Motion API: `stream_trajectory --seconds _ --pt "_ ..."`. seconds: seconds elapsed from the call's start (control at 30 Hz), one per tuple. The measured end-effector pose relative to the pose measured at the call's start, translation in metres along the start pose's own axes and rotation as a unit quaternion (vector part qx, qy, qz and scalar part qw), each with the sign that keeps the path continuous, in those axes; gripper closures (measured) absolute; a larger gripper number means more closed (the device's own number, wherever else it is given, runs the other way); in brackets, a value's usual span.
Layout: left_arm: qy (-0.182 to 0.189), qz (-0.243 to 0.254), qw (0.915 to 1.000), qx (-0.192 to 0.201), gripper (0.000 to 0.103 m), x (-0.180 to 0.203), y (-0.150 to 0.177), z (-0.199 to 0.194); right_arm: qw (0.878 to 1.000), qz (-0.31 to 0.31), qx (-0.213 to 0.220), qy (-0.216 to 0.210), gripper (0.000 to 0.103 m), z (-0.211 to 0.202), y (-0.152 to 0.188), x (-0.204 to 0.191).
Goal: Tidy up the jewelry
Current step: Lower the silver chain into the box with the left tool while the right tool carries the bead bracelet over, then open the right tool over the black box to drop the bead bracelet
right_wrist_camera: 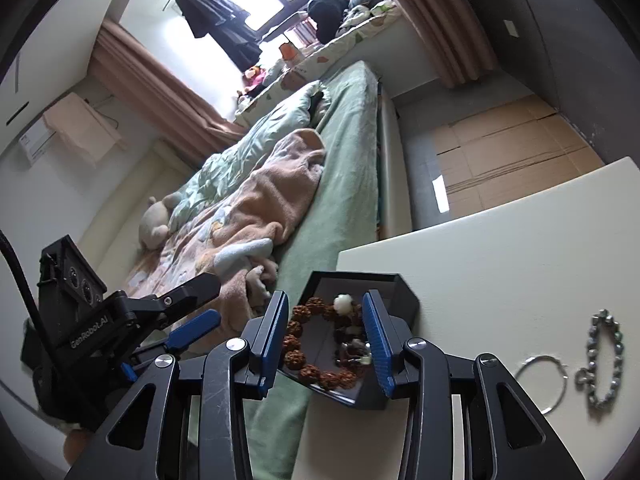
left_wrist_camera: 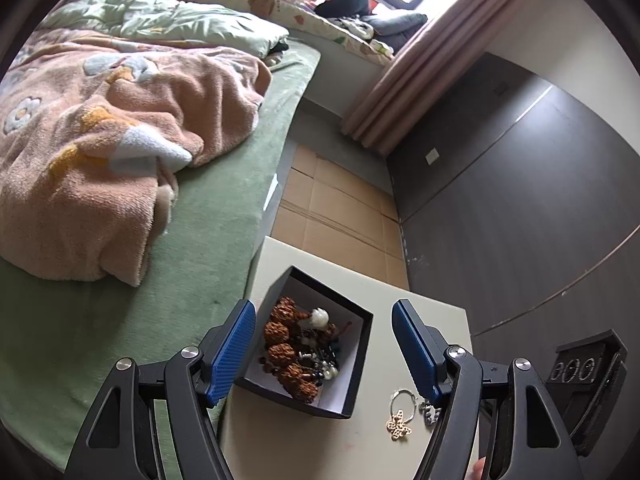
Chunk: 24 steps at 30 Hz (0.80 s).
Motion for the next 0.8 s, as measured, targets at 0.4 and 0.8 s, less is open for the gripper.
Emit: stream_trajectory --seconds 0.4,0.8 --pt "0.007 0.063 0.9973 -0.036 0.031 0.042 0.031 0.023 0.998 0.030 0.016 0.058 0.038 -0.053 -0.003 0.057" --pt "-0.002 0.132 0.9846 -0.114 0.031 0.079 0.080 0.066 0.992 0.076 -0.001 0.104 0.036 -0.078 0.005 0.113"
Point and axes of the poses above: each gripper's, at about its wrist camera, not at the fingertips, and z roughly the way its jaws point, x to its right, y to its underside, the point moved 3 cm from there along z, roughly the way its jaws point, and after that the axes turned 9 degrees about y, right-handed, at the moved point
